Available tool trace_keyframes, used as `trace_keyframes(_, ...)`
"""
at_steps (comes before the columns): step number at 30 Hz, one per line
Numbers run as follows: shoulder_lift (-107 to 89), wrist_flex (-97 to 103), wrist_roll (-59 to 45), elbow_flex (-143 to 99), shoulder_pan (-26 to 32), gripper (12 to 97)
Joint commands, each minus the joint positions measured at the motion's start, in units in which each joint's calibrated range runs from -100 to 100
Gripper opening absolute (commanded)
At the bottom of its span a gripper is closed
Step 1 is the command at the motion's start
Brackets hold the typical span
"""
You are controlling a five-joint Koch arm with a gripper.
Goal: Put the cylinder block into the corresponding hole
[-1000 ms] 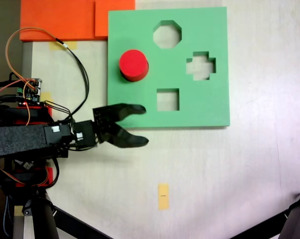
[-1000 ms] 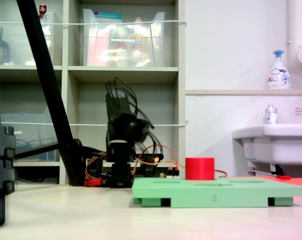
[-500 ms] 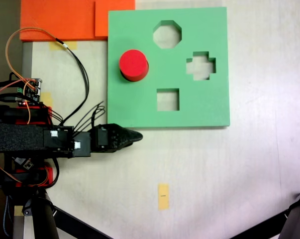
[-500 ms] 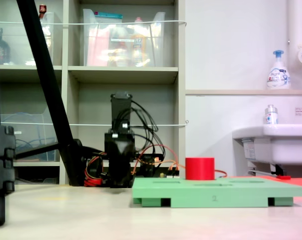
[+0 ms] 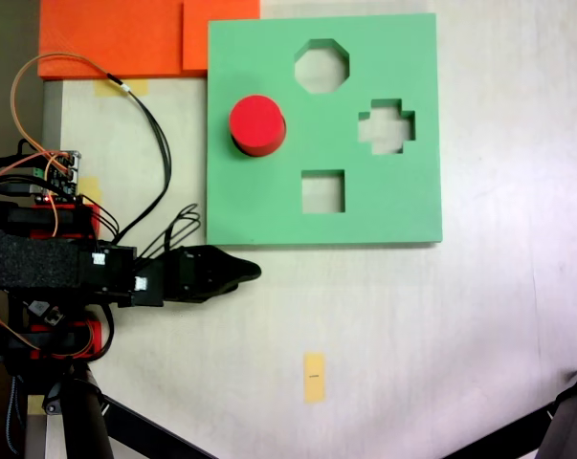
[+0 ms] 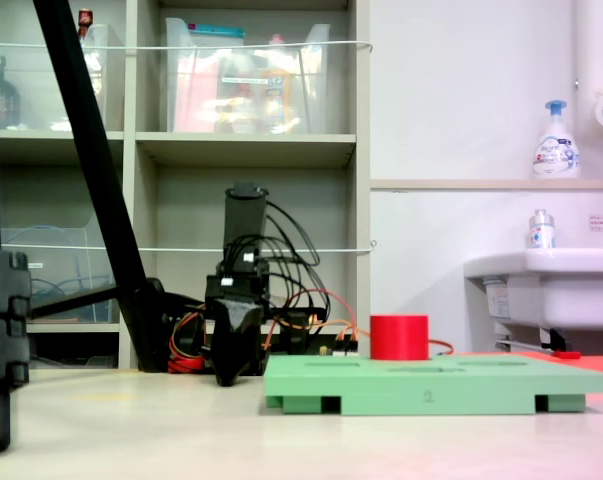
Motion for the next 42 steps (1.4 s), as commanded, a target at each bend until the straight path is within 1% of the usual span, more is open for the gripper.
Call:
trace_keyframes(1, -0.4, -2.0, 0.3, -1.0, -0.2, 47.7)
trace_keyframes(5, -0.4, -5.9, 0.4, -1.0, -0.2, 49.3)
trace_keyframes(9, -0.4, -7.5, 0.6, -1.0, -0.2, 49.1)
trace_keyframes(42, -0.4, -7.6, 0.6, -1.0, -0.1, 49.3)
